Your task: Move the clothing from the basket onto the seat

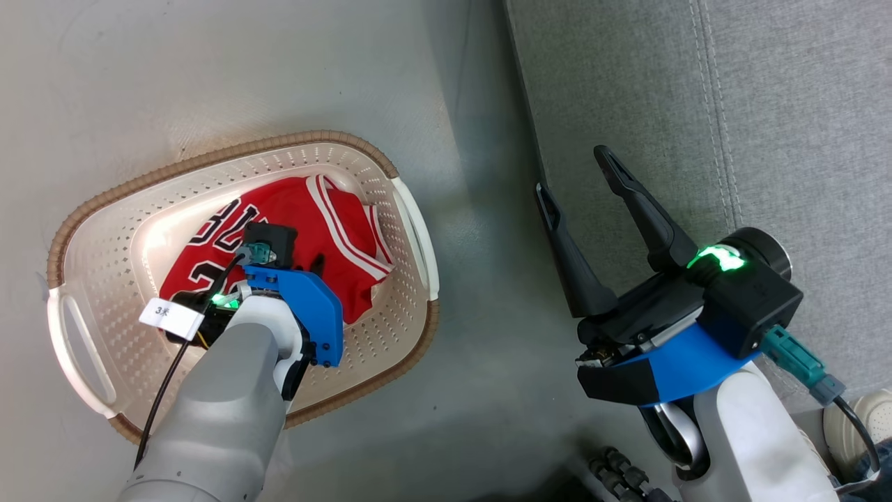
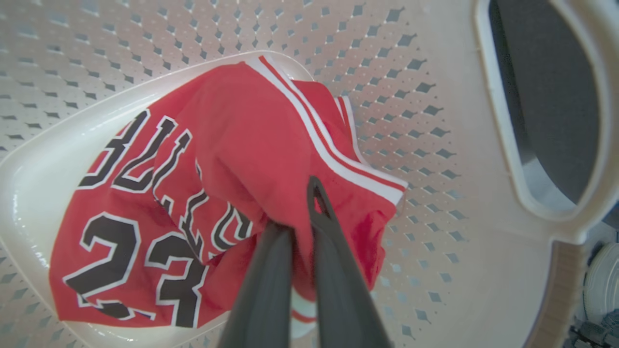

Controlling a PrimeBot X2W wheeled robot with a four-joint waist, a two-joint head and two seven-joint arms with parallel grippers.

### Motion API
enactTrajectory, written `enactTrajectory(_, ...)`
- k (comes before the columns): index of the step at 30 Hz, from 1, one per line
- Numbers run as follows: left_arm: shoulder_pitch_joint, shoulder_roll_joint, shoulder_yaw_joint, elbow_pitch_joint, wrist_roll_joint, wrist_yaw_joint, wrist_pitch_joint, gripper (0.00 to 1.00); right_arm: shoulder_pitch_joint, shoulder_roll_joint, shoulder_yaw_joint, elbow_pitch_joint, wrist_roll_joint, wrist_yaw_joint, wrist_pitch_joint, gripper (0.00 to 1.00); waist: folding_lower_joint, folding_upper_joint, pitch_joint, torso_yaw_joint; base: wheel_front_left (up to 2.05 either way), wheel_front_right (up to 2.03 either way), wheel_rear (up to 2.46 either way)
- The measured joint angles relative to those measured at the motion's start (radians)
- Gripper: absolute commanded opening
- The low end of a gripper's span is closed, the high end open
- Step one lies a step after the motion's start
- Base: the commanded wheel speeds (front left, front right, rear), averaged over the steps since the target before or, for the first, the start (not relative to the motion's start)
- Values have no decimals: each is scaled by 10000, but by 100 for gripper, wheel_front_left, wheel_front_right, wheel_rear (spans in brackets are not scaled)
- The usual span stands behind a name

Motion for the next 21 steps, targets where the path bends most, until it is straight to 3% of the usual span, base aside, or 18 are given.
enactTrajectory(11,-25,15,-159,107,-121,-4,-276,0,-83,0,96,245,40,0,-61,100,0,0,-306,22,0,0,0)
enactTrajectory(21,689,-15,-27,-119,-813,-19,-1108,0,-107,0,159,1003,316,0,-313,100,0,0,-1821,497,0,0,0)
